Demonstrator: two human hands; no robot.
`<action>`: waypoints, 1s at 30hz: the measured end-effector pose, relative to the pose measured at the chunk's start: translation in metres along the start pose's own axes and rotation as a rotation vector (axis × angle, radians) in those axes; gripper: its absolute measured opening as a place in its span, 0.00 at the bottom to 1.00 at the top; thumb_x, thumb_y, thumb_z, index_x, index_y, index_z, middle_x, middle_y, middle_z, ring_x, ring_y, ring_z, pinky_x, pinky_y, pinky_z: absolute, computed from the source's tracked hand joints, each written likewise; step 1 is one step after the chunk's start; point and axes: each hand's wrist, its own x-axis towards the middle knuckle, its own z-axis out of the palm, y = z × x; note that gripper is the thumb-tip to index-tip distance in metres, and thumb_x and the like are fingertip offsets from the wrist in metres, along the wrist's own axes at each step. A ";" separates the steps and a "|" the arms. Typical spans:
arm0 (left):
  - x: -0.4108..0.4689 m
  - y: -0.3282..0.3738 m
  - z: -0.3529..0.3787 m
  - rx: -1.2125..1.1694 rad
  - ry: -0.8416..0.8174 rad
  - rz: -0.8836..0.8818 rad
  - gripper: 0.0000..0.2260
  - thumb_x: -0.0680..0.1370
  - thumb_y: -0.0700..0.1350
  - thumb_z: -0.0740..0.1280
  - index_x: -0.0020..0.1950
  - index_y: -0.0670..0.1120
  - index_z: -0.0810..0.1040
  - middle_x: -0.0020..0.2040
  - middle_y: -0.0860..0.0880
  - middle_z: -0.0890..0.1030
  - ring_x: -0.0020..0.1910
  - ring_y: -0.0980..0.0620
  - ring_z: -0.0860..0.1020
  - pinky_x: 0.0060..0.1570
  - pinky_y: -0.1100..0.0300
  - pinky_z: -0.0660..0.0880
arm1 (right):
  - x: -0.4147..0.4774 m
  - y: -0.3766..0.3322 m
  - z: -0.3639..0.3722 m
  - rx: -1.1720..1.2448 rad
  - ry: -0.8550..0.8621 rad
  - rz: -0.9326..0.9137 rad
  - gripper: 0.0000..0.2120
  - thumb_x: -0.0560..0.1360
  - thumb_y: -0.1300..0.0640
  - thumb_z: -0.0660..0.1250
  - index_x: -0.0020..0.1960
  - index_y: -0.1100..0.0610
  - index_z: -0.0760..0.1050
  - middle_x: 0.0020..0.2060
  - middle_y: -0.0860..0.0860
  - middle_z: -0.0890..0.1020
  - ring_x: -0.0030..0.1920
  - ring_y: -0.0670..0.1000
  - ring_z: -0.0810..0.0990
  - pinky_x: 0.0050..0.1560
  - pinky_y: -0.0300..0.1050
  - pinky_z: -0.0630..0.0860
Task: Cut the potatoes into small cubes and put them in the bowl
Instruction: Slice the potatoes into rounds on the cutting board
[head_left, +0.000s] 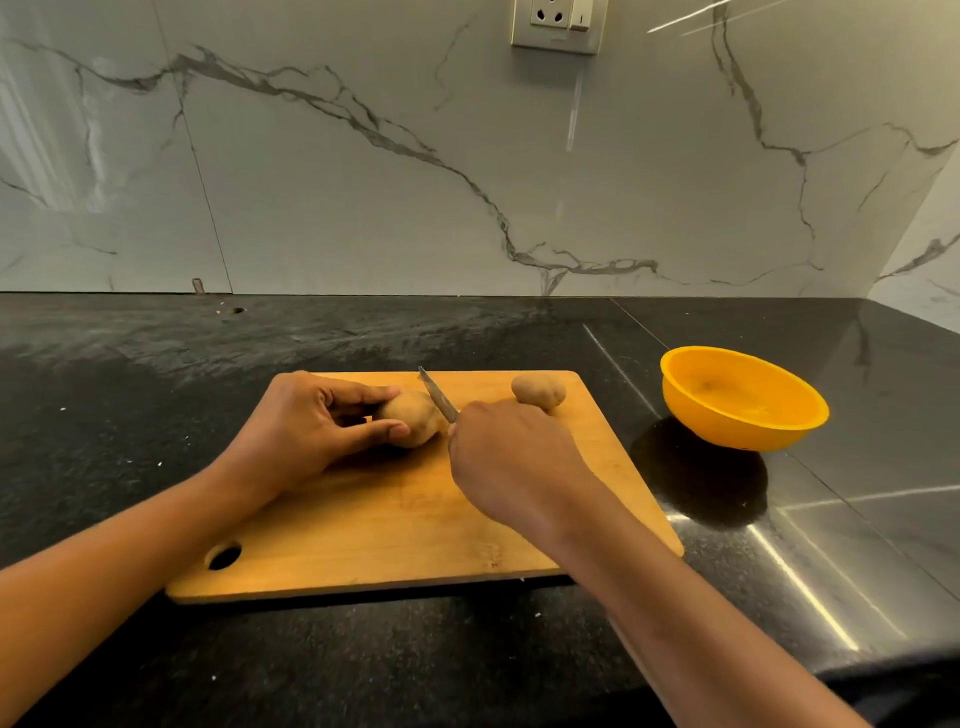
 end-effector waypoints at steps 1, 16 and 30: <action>0.000 0.000 0.000 0.004 -0.005 0.002 0.20 0.62 0.54 0.74 0.53 0.57 0.79 0.46 0.63 0.80 0.50 0.67 0.78 0.49 0.76 0.73 | -0.001 0.003 0.001 -0.001 -0.003 -0.006 0.11 0.82 0.57 0.53 0.55 0.57 0.74 0.49 0.53 0.79 0.42 0.51 0.72 0.40 0.46 0.69; 0.002 -0.001 -0.001 0.022 -0.001 -0.033 0.21 0.62 0.55 0.72 0.54 0.54 0.79 0.46 0.61 0.80 0.50 0.67 0.77 0.50 0.75 0.73 | 0.008 -0.004 0.002 -0.027 -0.013 -0.004 0.11 0.82 0.57 0.54 0.57 0.57 0.74 0.51 0.53 0.79 0.43 0.51 0.71 0.41 0.45 0.68; 0.001 0.003 0.000 0.017 -0.006 -0.028 0.22 0.62 0.56 0.72 0.55 0.53 0.79 0.46 0.62 0.79 0.51 0.68 0.77 0.48 0.76 0.73 | 0.010 -0.009 0.018 -0.142 -0.072 -0.028 0.12 0.81 0.58 0.54 0.58 0.58 0.73 0.55 0.55 0.78 0.54 0.55 0.76 0.47 0.48 0.71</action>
